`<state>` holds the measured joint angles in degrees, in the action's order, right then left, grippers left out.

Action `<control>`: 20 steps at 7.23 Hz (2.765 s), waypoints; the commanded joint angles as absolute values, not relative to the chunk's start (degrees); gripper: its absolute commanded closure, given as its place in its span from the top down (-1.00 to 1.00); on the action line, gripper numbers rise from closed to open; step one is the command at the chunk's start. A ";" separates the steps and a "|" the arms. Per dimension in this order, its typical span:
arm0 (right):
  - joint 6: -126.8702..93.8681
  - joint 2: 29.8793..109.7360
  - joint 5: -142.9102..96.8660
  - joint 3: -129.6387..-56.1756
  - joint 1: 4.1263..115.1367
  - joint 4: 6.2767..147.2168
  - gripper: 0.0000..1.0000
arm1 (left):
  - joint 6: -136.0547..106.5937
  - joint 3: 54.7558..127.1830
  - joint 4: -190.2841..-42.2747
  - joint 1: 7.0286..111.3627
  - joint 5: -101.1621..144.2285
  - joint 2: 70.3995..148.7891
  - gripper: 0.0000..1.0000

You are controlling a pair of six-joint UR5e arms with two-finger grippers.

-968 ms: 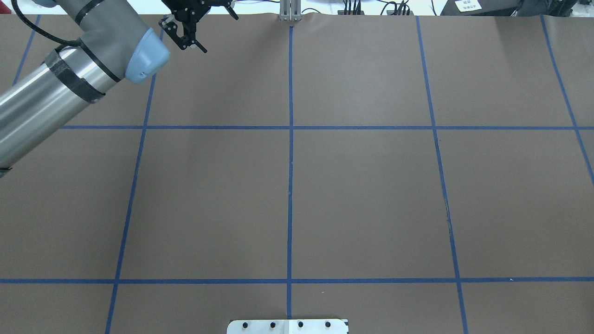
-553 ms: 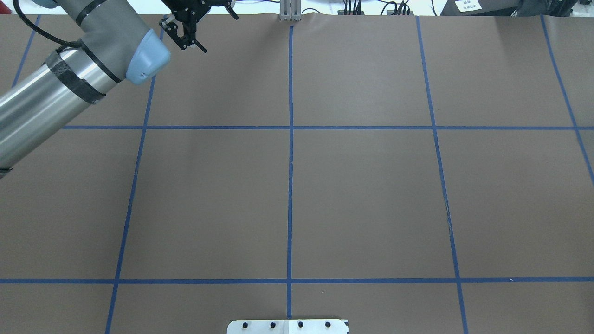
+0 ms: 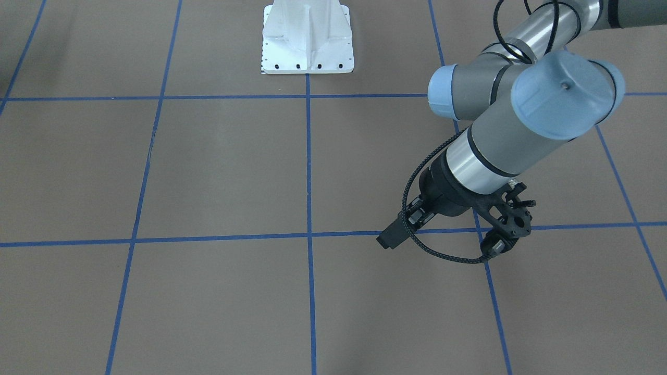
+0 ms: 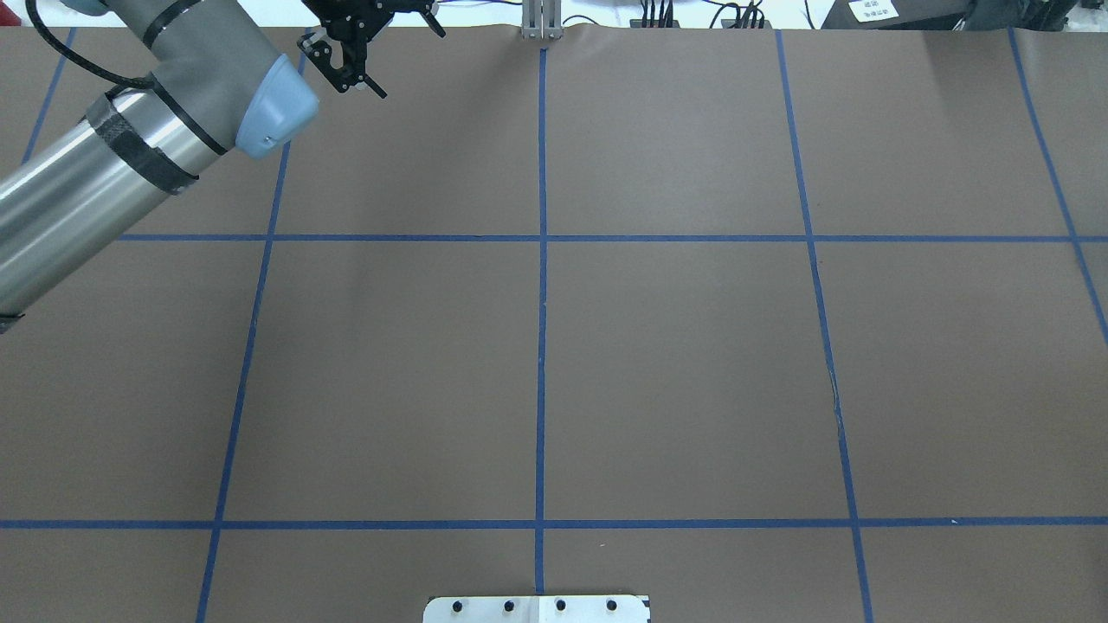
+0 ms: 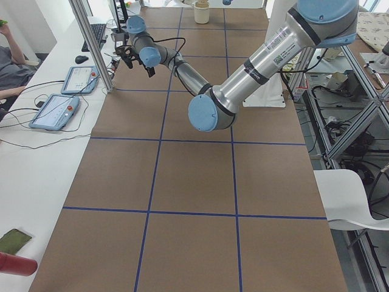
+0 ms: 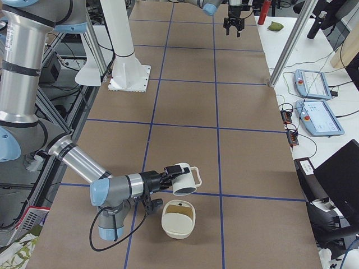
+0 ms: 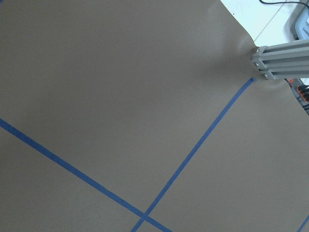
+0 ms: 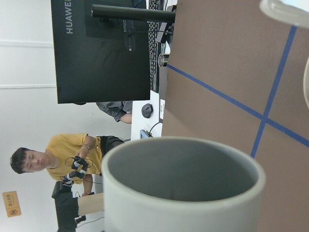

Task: Left arm hands cup to right arm to dump lemon

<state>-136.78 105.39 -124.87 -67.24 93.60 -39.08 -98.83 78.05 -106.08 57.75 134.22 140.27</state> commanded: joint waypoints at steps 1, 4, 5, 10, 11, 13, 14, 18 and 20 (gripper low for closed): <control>-146.92 105.29 -121.21 -67.24 93.60 -40.60 -0.97 | -98.79 78.05 -106.08 57.66 134.21 140.27 1.00; -156.41 105.38 -118.83 -67.15 93.60 -40.69 -0.96 | -98.70 78.13 -106.08 57.66 134.21 140.71 1.00; -158.36 105.38 -117.96 -66.10 93.60 -42.26 -0.96 | -98.70 78.13 -106.08 57.66 134.21 140.71 1.00; -168.56 104.41 -116.19 -64.95 93.60 -44.03 -0.91 | -98.70 78.13 -106.08 57.66 133.42 141.06 1.00; -170.58 104.50 -116.10 -64.95 93.60 -44.56 -0.90 | -98.70 78.13 -106.08 57.66 133.42 141.15 1.00; -173.31 104.15 -116.02 -64.95 93.60 -45.17 -0.88 | -98.70 78.13 -106.08 57.57 132.54 141.33 1.00; -173.41 104.15 -116.02 -64.95 93.60 -45.18 -0.88 | -98.70 78.13 -106.08 57.57 132.54 141.42 1.00; -177.19 104.50 -115.93 -64.86 93.60 -46.67 -0.85 | -98.70 77.96 -106.08 57.57 132.54 141.42 1.00; -176.93 104.50 -115.66 -64.86 93.60 -47.02 -0.84 | -98.70 77.96 -106.08 57.48 132.54 141.33 1.00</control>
<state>-177.09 104.50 -115.76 -64.87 93.60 -46.75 -98.70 77.98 -106.08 57.53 132.54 141.41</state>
